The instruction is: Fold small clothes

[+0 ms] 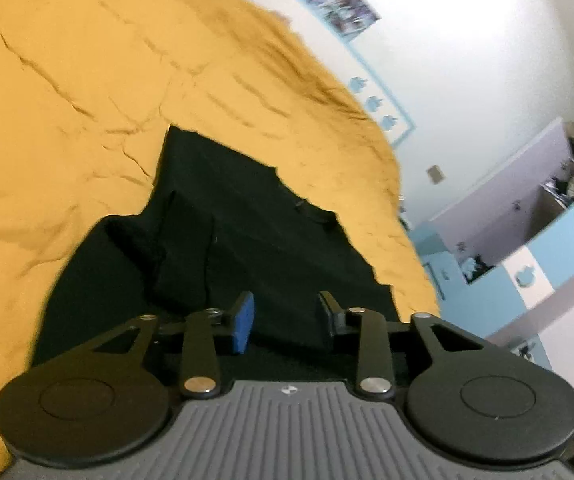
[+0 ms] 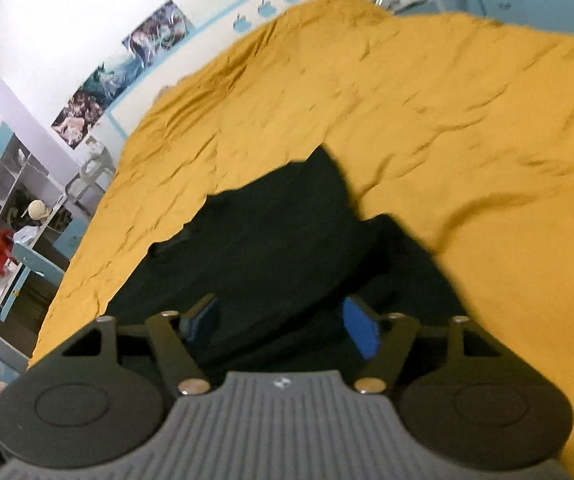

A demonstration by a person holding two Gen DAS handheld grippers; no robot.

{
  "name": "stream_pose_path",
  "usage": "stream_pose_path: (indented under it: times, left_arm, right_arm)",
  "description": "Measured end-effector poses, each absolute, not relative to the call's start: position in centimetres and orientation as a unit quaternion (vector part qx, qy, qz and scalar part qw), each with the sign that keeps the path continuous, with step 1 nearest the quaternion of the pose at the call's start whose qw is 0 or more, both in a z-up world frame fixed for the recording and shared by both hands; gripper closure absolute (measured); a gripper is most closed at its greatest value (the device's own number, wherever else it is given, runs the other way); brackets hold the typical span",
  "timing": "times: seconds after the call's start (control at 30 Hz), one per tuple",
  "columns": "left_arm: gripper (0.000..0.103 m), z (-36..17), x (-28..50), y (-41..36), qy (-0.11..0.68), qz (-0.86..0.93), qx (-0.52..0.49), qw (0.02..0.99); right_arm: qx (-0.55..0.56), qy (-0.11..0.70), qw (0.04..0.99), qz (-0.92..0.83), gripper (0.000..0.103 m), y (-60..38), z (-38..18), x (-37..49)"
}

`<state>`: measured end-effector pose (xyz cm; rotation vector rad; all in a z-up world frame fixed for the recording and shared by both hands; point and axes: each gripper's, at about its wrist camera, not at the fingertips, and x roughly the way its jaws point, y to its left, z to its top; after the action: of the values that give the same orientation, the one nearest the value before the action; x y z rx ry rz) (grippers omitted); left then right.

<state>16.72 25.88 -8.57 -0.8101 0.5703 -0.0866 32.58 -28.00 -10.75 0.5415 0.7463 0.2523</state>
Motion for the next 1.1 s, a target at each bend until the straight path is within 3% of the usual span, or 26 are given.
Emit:
stream_pose_path:
  times: [0.27,0.47,0.5,0.6,0.87,1.1]
  left_arm:
    - [0.057,-10.1,5.8,27.2,0.306,-0.001,-0.39,0.869]
    - [0.057,-11.3,4.8,26.8,0.304,0.003,-0.417,0.856]
    - [0.057,-11.1,5.5,26.4,0.302,-0.004,-0.416,0.858]
    - [0.057,-10.4,7.6,25.3,0.292,-0.029,-0.406,0.866]
    - [0.057,-9.6,12.1,22.4,0.291,-0.056,-0.388,0.873]
    - [0.057,-11.1,13.0,21.7,0.322,-0.035,-0.383,0.865]
  right_arm:
    - [0.208,0.358,0.907,0.07,0.033,-37.1,-9.7,20.5]
    - [0.101,0.307,0.945,0.046,0.034,-37.7,-9.2,18.2]
    - [0.087,0.298,0.949,0.048,0.034,-37.4,-9.2,18.7]
    - [0.051,0.286,0.954,0.071,0.051,-35.6,-9.7,21.7]
    - [-0.049,0.296,0.948,0.108,0.081,-31.0,-14.5,34.4]
    - [-0.096,0.319,0.929,0.162,0.081,-29.1,-18.0,42.2]
